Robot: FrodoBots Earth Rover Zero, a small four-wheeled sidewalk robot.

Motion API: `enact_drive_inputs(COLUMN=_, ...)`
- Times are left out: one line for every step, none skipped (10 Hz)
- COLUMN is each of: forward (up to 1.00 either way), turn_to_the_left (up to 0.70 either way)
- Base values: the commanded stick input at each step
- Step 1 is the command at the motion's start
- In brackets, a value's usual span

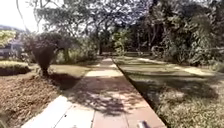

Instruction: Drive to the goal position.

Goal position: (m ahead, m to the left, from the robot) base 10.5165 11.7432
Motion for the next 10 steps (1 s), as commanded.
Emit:
enact_drive_inputs(forward=0.5, turn_to_the_left=0.0)
enact_drive_inputs(forward=0.5, turn_to_the_left=0.0)
enact_drive_inputs(forward=0.5, turn_to_the_left=0.0)
enact_drive_inputs(forward=0.5, turn_to_the_left=0.0)
enact_drive_inputs(forward=0.5, turn_to_the_left=0.0)
enact_drive_inputs(forward=0.5, turn_to_the_left=0.0)
enact_drive_inputs(forward=0.5, turn_to_the_left=0.0)
enact_drive_inputs(forward=0.5, turn_to_the_left=0.0)
enact_drive_inputs(forward=0.5, turn_to_the_left=0.0)
enact_drive_inputs(forward=0.5, turn_to_the_left=0.0)
